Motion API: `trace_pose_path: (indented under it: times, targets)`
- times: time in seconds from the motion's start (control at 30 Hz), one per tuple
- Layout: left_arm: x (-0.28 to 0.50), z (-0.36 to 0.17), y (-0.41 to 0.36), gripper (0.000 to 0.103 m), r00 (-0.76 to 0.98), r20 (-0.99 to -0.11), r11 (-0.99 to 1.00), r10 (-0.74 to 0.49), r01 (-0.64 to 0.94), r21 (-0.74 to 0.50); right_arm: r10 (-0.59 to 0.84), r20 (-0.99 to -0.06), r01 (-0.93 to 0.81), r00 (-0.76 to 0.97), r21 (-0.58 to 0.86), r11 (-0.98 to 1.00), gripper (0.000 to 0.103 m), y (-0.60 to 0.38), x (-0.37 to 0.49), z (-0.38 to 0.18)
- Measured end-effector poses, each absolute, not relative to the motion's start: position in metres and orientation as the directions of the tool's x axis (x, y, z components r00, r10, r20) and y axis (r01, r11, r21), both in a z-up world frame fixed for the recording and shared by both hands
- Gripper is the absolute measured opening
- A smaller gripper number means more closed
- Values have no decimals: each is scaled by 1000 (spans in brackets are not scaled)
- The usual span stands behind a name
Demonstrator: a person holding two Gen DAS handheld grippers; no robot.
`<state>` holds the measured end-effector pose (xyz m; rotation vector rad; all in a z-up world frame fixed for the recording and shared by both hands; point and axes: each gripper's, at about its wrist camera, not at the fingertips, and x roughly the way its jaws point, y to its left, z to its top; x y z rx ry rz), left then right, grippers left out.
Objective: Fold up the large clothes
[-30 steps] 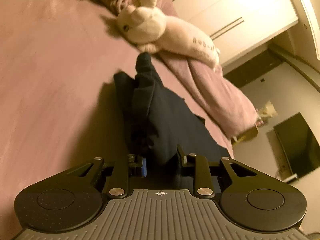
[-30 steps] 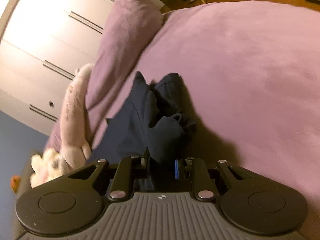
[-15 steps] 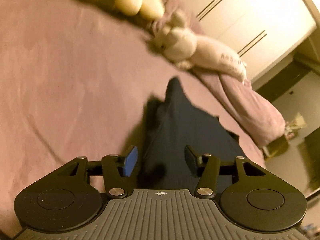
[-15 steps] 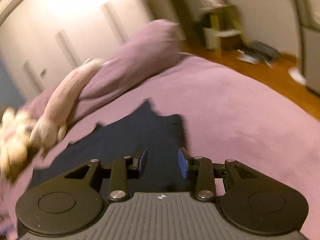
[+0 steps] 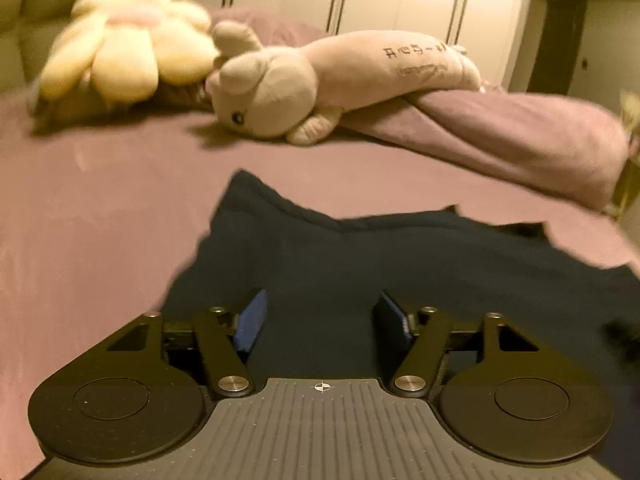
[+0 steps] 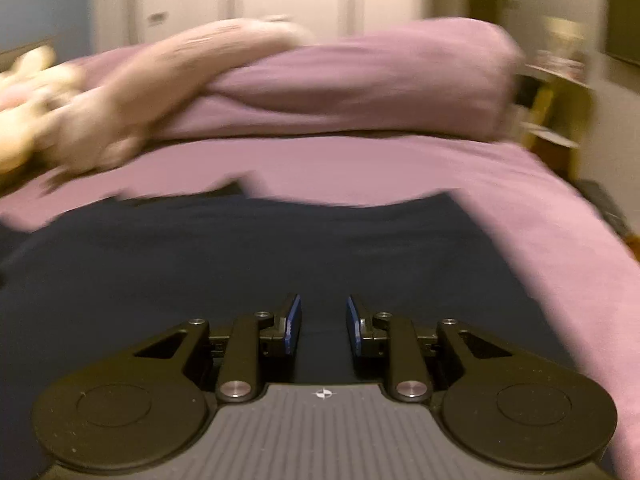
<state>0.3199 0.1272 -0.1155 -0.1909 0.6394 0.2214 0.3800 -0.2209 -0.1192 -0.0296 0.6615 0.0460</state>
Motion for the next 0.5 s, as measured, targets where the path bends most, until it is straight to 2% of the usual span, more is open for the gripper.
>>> trace_pose_path:
  times: [0.03, 0.07, 0.13, 0.2, 0.27, 0.37, 0.43, 0.5]
  targets:
    - [322, -121, 132, 75, 777, -613, 959, 145, -262, -104, -5, -611, 3, 792, -5, 1000, 13, -240, 388, -120]
    - [325, -125, 138, 76, 780, -613, 955, 124, -261, -139, 1, -613, 45, 790, 61, 997, 0, -267, 393, -123]
    - [326, -132, 151, 76, 797, -598, 937, 86, -268, -223, 0, -634, 138, 774, 169, 976, 0, -305, 400, -130]
    - [328, -135, 152, 76, 799, -595, 931, 85, -276, -238, 10, -629, 159, 778, 212, 964, 0, -316, 397, -129]
    - [327, -131, 147, 75, 795, -598, 939, 98, -273, -208, -11, -623, 156, 783, 179, 971, 0, -310, 391, -125]
    - [318, -120, 146, 75, 770, -633, 945, 82, -261, -195, -23, -599, 132, 800, 138, 982, 11, -297, 369, -112]
    - [297, -107, 150, 76, 758, -649, 953, 61, -237, -187, 16, -578, 85, 816, 146, 986, 14, -289, 342, -103]
    - [264, -97, 156, 82, 763, -645, 956, 36, -215, -201, 61, -563, 34, 824, 157, 987, 16, -280, 311, -95]
